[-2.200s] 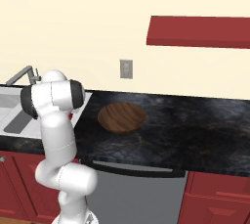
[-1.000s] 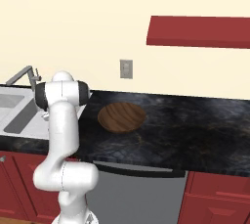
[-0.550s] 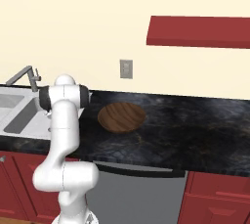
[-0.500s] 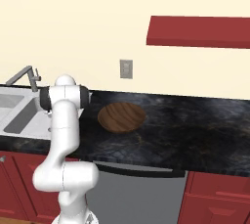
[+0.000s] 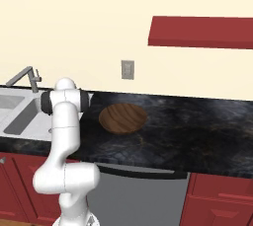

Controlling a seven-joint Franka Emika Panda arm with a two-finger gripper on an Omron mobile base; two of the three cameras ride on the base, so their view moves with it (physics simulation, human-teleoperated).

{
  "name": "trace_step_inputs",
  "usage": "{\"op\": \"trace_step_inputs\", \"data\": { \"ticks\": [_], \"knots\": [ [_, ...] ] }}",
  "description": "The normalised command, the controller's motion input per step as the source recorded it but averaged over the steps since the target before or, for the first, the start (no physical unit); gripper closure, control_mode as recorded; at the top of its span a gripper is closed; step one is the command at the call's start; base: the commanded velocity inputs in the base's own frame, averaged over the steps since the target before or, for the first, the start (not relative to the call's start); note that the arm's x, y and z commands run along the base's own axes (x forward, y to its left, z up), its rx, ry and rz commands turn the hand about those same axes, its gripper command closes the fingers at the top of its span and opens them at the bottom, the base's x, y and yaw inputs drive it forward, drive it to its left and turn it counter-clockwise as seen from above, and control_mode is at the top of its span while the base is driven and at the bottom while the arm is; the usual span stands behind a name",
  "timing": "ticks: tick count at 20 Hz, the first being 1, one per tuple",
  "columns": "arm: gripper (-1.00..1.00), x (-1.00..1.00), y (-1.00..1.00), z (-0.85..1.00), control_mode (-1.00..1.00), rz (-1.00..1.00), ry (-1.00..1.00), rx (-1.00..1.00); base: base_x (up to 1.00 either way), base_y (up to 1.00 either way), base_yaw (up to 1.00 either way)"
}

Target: Pick the bell peppers from the cabinet and place them in one bowl. Pick the onion from the sink and place it in the other bowl.

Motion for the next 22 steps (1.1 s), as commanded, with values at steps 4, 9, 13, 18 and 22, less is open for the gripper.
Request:
{"op": "trace_step_inputs", "data": {
  "ticks": [4,9,13,18,22],
  "knots": [
    [1.0,-0.08,-0.16,-0.53,-1.0,-0.04,0.07,-0.06,0.0,0.0,0.0],
    [1.0,-0.04,-0.03,-0.02,-1.0,0.0,0.0,0.0,0.0,0.0,0.0],
    [1.0,-0.28,-0.16,0.29,-1.0,-0.04,0.01,0.03,0.0,0.0,0.0],
    [1.0,-0.38,-0.28,0.5,-1.0,-0.04,0.05,0.03,0.0,0.0,0.0],
    [1.0,-0.82,-0.34,0.64,-1.0,0.0,0.03,0.05,0.0,0.0,0.0]
  ]
}}
